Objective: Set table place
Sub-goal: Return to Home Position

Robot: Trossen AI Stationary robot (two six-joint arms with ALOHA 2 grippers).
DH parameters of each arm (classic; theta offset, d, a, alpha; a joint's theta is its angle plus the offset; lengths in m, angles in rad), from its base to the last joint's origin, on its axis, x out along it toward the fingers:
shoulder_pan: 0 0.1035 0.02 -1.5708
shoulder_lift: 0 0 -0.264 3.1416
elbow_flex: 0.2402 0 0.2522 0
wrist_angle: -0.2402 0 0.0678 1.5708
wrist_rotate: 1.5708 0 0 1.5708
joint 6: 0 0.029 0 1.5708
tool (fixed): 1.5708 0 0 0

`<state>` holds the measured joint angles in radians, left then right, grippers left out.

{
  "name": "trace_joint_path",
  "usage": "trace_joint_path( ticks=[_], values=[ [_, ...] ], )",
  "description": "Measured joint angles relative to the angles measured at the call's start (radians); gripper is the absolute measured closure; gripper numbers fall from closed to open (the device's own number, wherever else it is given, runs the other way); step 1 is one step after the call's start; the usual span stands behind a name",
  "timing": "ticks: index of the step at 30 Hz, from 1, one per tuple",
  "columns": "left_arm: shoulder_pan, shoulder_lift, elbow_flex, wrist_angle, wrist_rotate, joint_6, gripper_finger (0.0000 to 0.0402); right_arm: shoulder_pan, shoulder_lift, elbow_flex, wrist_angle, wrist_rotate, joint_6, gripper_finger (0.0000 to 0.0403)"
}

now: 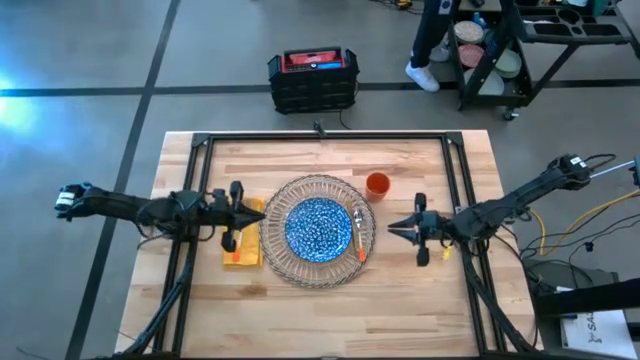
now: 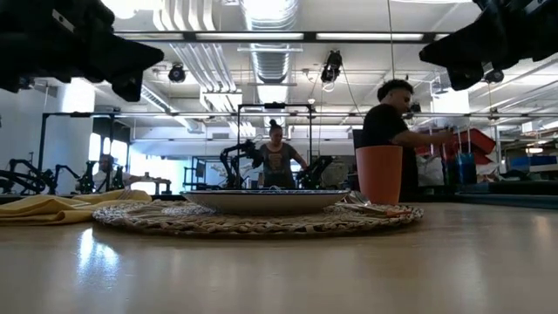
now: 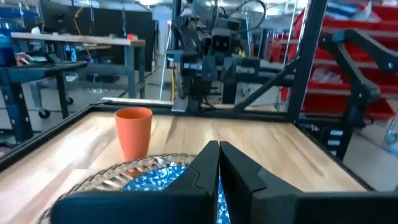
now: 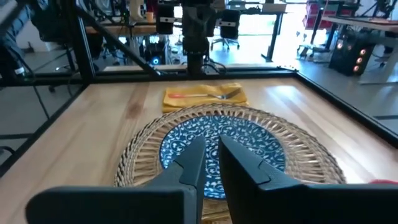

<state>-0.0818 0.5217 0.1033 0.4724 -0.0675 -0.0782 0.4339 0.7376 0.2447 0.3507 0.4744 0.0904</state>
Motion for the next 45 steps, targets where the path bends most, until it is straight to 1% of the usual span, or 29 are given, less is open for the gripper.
trace_joint_path(
  ticks=[3, 4, 6, 9, 11, 14, 17, 19, 22, 25, 27, 29, 31, 34, 36, 39, 40, 43, 45],
  values=[
    [0.000, -0.127, 0.074, -0.284, -0.002, 0.002, 0.0402, 0.000, -0.118, 0.000, -0.112, 0.000, 0.021, 0.0371],
    [-0.001, -0.163, 0.094, -0.358, -0.002, 0.001, 0.0402, 0.000, -0.158, 0.000, -0.154, 0.000, 0.032, 0.0370],
    [-0.007, -0.230, 0.116, -0.442, -0.002, -0.001, 0.0402, 0.000, -0.230, 0.000, -0.239, 0.000, 0.066, 0.0367],
    [-0.015, -0.328, 0.113, -0.479, -0.002, 0.012, 0.0402, 0.000, -0.318, 0.000, -0.345, 0.000, 0.093, 0.0363],
    [-0.016, -0.391, 0.098, -0.491, -0.003, 0.024, 0.0402, 0.000, -0.364, -0.001, -0.374, 0.000, 0.092, 0.0361],
    [-0.016, -0.463, 0.062, -0.506, -0.003, 0.028, 0.0402, 0.000, -0.426, -0.008, -0.365, 0.009, 0.039, 0.0359],
    [-0.016, -0.519, 0.045, -0.506, -0.003, 0.034, 0.0402, 0.000, -0.491, -0.039, -0.297, 0.061, -0.028, 0.0361],
    [-0.016, -0.521, 0.038, -0.532, -0.006, 0.034, 0.0402, 0.000, -0.545, -0.072, -0.259, 0.085, -0.077, 0.0365],
    [-0.016, -0.509, 0.036, -0.545, -0.010, 0.034, 0.0402, 0.000, -0.635, -0.122, -0.237, 0.134, -0.091, 0.0369],
    [-0.016, -0.510, 0.035, -0.547, -0.012, 0.035, 0.0402, -0.001, -0.732, -0.181, -0.171, 0.135, -0.093, 0.0370],
    [-0.016, -0.514, 0.033, -0.553, -0.012, 0.047, 0.0402, -0.006, -0.737, -0.225, -0.047, 0.131, -0.116, 0.0370],
    [-0.016, -0.519, 0.033, -0.563, -0.012, 0.062, 0.0402, -0.010, -0.735, -0.232, 0.000, 0.099, -0.142, 0.0371],
    [-0.016, -0.521, 0.032, -0.570, 0.000, 0.070, 0.0402, -0.018, -0.714, -0.228, 0.010, 0.081, -0.151, 0.0371],
    [-0.016, -0.520, 0.032, -0.567, 0.045, 0.096, 0.0402, -0.038, -0.712, -0.232, -0.006, 0.040, -0.150, 0.0371],
    [-0.016, -0.520, 0.031, -0.567, 0.083, 0.103, 0.0402, -0.060, -0.707, -0.232, -0.023, -0.006, -0.104, 0.0371],
    [-0.016, -0.521, 0.029, -0.561, 0.141, 0.112, 0.0402, -0.109, -0.689, -0.232, -0.115, -0.078, -0.034, 0.0371],
    [-0.017, -0.522, 0.028, -0.560, 0.148, 0.112, 0.0402, -0.132, -0.681, -0.232, -0.135, -0.093, -0.013, 0.0371],
    [-0.016, -0.521, 0.026, -0.571, 0.156, 0.112, 0.0402, -0.217, -0.627, -0.233, -0.195, -0.097, 0.035, 0.0371],
    [-0.013, -0.521, 0.026, -0.597, 0.132, 0.112, 0.0402, -0.286, -0.583, -0.233, -0.175, -0.145, 0.041, 0.0371]
  ],
)
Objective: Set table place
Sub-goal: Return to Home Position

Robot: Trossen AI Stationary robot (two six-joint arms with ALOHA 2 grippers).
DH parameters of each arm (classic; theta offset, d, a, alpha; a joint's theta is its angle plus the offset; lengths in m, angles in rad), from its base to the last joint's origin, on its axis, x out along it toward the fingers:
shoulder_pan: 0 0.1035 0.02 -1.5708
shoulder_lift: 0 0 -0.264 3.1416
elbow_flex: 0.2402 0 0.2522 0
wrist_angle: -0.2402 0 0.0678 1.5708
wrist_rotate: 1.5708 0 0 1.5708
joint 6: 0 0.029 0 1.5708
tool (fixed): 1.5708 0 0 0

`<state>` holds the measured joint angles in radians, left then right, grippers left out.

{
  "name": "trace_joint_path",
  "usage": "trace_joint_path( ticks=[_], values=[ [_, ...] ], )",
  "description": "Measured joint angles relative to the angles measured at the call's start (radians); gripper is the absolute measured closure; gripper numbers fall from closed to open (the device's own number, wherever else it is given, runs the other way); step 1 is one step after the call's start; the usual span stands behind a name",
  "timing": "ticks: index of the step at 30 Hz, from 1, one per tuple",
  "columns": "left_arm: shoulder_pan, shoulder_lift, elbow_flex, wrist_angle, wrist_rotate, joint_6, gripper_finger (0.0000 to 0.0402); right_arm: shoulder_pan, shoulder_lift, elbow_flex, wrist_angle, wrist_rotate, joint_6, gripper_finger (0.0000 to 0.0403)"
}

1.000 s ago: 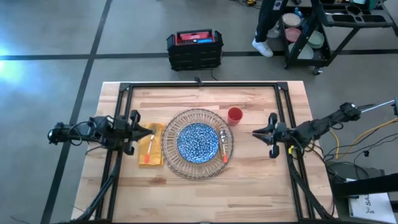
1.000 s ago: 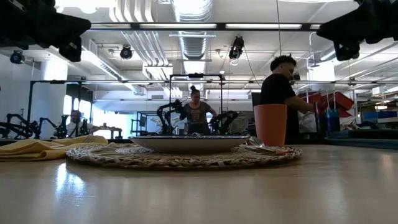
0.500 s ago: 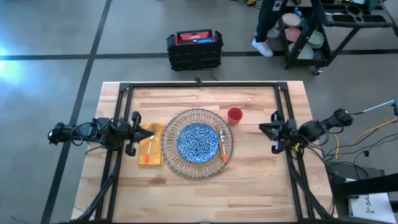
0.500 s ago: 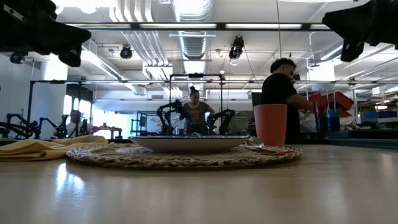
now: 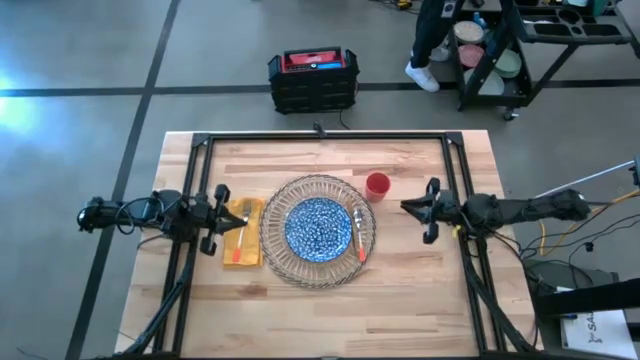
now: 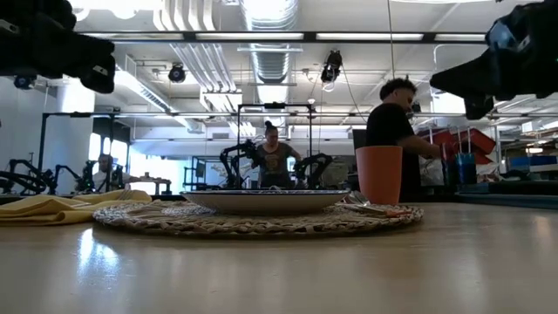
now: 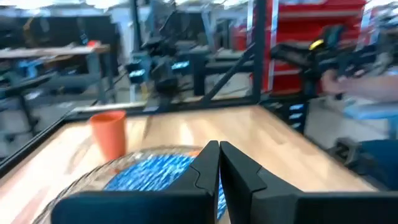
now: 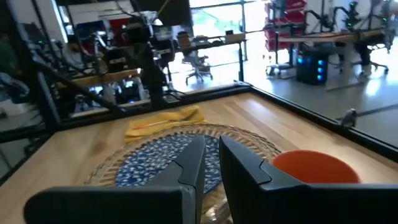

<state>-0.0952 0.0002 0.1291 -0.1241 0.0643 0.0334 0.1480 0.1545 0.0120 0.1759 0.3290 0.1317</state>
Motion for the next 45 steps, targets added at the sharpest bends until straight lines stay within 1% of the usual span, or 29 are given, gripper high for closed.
trace_joint_path(
  ticks=[2, 4, 5, 6, 8, 9, 12, 15, 18, 21, 25, 30, 33, 36, 40, 45],
  values=[
    [0.001, 0.000, -0.001, -0.028, -0.067, 0.001, 0.0402, -0.075, 0.040, 0.000, 0.042, -0.072, 0.007, 0.0371],
    [0.005, 0.000, -0.010, -0.031, -0.145, -0.010, 0.0402, -0.147, 0.086, 0.000, 0.077, -0.164, 0.020, 0.0371],
    [0.012, 0.000, -0.024, -0.009, -0.169, -0.021, 0.0402, -0.182, 0.112, 0.000, 0.092, -0.213, 0.035, 0.0371],
    [0.019, 0.000, -0.041, 0.029, -0.171, -0.025, 0.0402, -0.213, 0.137, 0.000, 0.100, -0.259, 0.041, 0.0371],
    [0.032, 0.000, -0.075, 0.094, -0.134, -0.039, 0.0402, -0.261, 0.181, 0.000, 0.110, -0.330, 0.044, 0.0371],
    [0.041, 0.000, -0.092, 0.110, -0.114, -0.051, 0.0402, -0.281, 0.204, 0.000, 0.124, -0.349, 0.044, 0.0371],
    [0.075, 0.005, -0.116, 0.130, -0.056, -0.079, 0.0402, -0.320, 0.271, 0.000, 0.194, -0.378, 0.036, 0.0371],
    [0.102, 0.009, -0.119, 0.144, -0.020, -0.095, 0.0402, -0.337, 0.331, 0.000, 0.280, -0.428, 0.028, 0.0371],
    [0.104, 0.028, -0.119, 0.143, -0.018, -0.100, 0.0402, -0.339, 0.382, 0.000, 0.332, -0.450, 0.011, 0.0371],
    [0.104, 0.052, -0.119, 0.154, -0.014, -0.097, 0.0402, -0.339, 0.420, 0.000, 0.329, -0.462, 0.001, 0.0371],
    [0.104, 0.067, -0.119, 0.219, 0.003, -0.079, 0.0402, -0.339, 0.471, 0.000, 0.330, -0.480, 0.013, 0.0371],
    [0.105, 0.079, -0.120, 0.208, -0.006, -0.071, 0.0402, -0.339, 0.521, -0.001, 0.331, -0.487, 0.006, 0.0371],
    [0.105, 0.076, -0.120, 0.218, -0.031, -0.062, 0.0402, -0.339, 0.534, -0.001, 0.352, -0.482, -0.032, 0.0375],
    [0.105, 0.069, -0.120, 0.247, -0.048, -0.050, 0.0402, -0.339, 0.536, -0.001, 0.420, -0.476, -0.042, 0.0384],
    [0.105, 0.074, -0.120, 0.310, -0.046, -0.023, 0.0402, -0.339, 0.534, -0.001, 0.492, -0.501, -0.043, 0.0395],
    [0.105, 0.075, -0.121, 0.301, -0.028, -0.018, 0.0402, -0.338, 0.536, -0.001, 0.501, -0.539, -0.013, 0.0395]
  ],
)
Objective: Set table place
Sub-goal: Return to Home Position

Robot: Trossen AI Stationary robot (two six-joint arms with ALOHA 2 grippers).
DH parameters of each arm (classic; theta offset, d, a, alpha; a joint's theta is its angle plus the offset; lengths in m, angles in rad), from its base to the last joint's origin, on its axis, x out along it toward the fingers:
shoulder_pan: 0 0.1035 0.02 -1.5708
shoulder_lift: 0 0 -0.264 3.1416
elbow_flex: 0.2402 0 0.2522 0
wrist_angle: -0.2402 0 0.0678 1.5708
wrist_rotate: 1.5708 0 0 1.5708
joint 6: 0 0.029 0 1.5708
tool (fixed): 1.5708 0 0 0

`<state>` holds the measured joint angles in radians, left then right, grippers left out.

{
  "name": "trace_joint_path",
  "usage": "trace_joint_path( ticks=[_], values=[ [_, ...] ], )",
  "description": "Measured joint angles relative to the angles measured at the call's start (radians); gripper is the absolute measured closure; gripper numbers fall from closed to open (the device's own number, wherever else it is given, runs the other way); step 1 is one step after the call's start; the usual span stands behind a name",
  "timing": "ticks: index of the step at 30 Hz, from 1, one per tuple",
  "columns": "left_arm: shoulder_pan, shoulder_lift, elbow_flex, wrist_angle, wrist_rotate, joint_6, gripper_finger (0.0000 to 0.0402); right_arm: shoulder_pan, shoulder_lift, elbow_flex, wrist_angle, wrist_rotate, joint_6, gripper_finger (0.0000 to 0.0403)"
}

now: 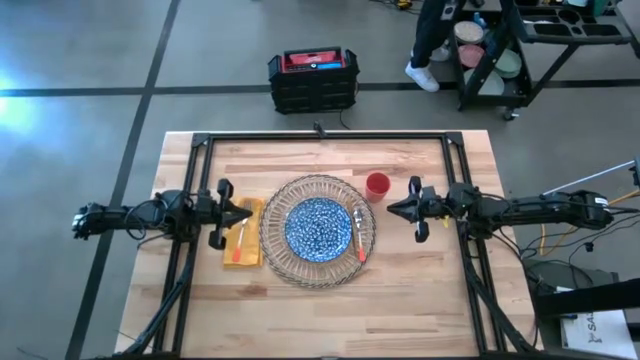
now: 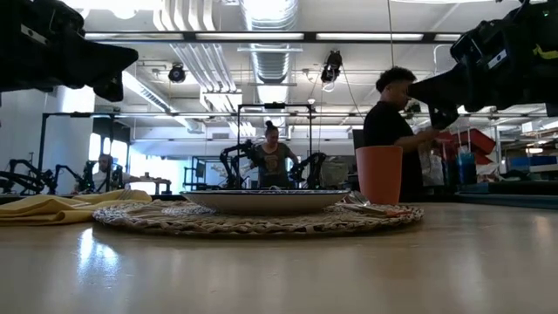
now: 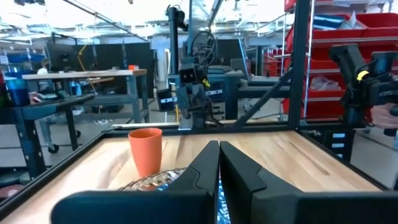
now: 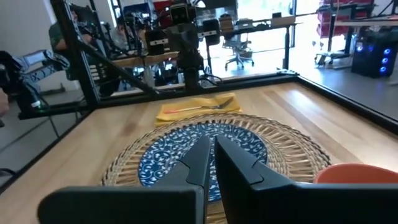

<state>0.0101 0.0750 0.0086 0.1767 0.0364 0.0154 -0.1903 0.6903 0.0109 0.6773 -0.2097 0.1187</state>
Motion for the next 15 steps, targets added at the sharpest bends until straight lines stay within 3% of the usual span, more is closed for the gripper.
trace_joint_path(
  ticks=[12, 15],
  values=[
    [0.000, 0.001, 0.000, 0.014, 0.000, 0.005, 0.0402, 0.001, 0.000, 0.003, 0.009, 0.001, -0.003, 0.0379],
    [0.000, -0.001, 0.000, 0.017, 0.000, 0.009, 0.0402, 0.012, -0.001, 0.041, 0.008, -0.079, 0.055, 0.0357]
  ],
)
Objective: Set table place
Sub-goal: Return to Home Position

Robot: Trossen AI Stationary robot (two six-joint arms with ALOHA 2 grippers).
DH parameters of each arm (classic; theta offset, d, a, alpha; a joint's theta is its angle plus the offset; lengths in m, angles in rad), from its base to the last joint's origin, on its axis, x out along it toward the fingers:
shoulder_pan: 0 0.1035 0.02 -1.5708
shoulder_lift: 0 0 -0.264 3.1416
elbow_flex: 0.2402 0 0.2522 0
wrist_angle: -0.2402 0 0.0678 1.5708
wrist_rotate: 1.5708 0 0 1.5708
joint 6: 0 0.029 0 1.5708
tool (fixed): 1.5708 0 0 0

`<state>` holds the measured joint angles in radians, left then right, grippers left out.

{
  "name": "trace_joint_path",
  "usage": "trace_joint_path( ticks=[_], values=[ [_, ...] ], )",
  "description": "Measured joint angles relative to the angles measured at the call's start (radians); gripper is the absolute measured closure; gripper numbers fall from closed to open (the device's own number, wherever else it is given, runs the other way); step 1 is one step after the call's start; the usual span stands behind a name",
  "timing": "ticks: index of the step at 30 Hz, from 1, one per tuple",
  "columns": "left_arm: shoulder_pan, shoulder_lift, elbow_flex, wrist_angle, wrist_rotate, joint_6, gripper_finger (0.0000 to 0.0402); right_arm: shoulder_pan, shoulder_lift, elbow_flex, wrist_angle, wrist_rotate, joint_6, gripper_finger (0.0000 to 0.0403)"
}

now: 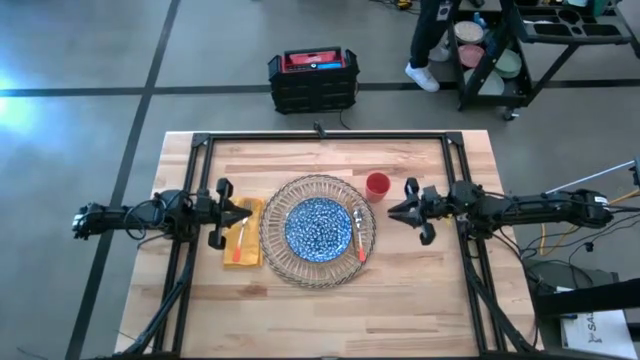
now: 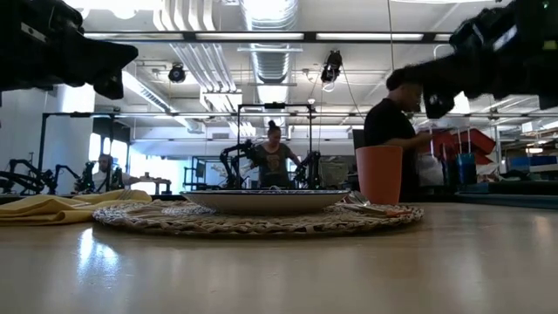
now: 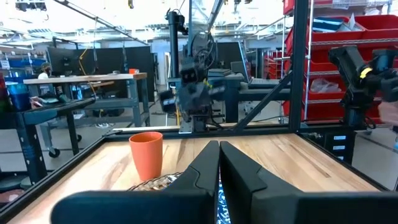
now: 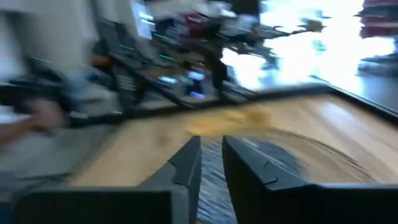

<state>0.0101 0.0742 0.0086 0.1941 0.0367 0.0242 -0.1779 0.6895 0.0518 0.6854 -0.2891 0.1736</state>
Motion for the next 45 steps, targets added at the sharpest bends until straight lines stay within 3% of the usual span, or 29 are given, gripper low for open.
trace_joint_path(
  ticks=[3, 6, 8, 12, 23, 26, 33, 36, 45],
  values=[
    [0.000, 0.002, 0.000, -0.002, 0.000, -0.003, 0.0402, 0.029, 0.001, 0.054, 0.004, -0.067, 0.029, 0.0334],
    [0.000, 0.003, 0.000, -0.030, 0.000, -0.008, 0.0402, 0.052, -0.008, 0.097, -0.055, -0.023, 0.016, 0.0319],
    [0.000, 0.003, 0.000, -0.049, 0.000, -0.016, 0.0402, 0.054, -0.054, 0.124, -0.194, 0.033, -0.012, 0.0313],
    [0.000, 0.002, 0.000, -0.076, 0.001, -0.028, 0.0402, 0.053, -0.185, 0.153, -0.465, 0.151, -0.050, 0.0307],
    [0.000, -0.004, 0.000, -0.079, 0.002, -0.028, 0.0402, 0.053, -0.692, 0.080, -0.727, 0.234, -0.059, 0.0322],
    [0.000, -0.009, 0.000, -0.064, 0.005, -0.018, 0.0402, 0.053, -0.679, 0.036, -0.742, 0.230, -0.043, 0.0327],
    [0.000, -0.025, -0.001, -0.045, 0.037, 0.006, 0.0402, 0.054, -0.631, -0.039, -0.510, 0.155, -0.039, 0.0327],
    [0.000, -0.036, -0.001, -0.028, 0.084, 0.026, 0.0402, 0.054, -0.628, -0.040, -0.565, 0.153, -0.040, 0.0326],
    [0.000, -0.073, -0.001, -0.034, 0.086, 0.063, 0.0402, 0.060, -0.617, -0.040, -0.591, 0.160, -0.053, 0.0345]
  ],
)
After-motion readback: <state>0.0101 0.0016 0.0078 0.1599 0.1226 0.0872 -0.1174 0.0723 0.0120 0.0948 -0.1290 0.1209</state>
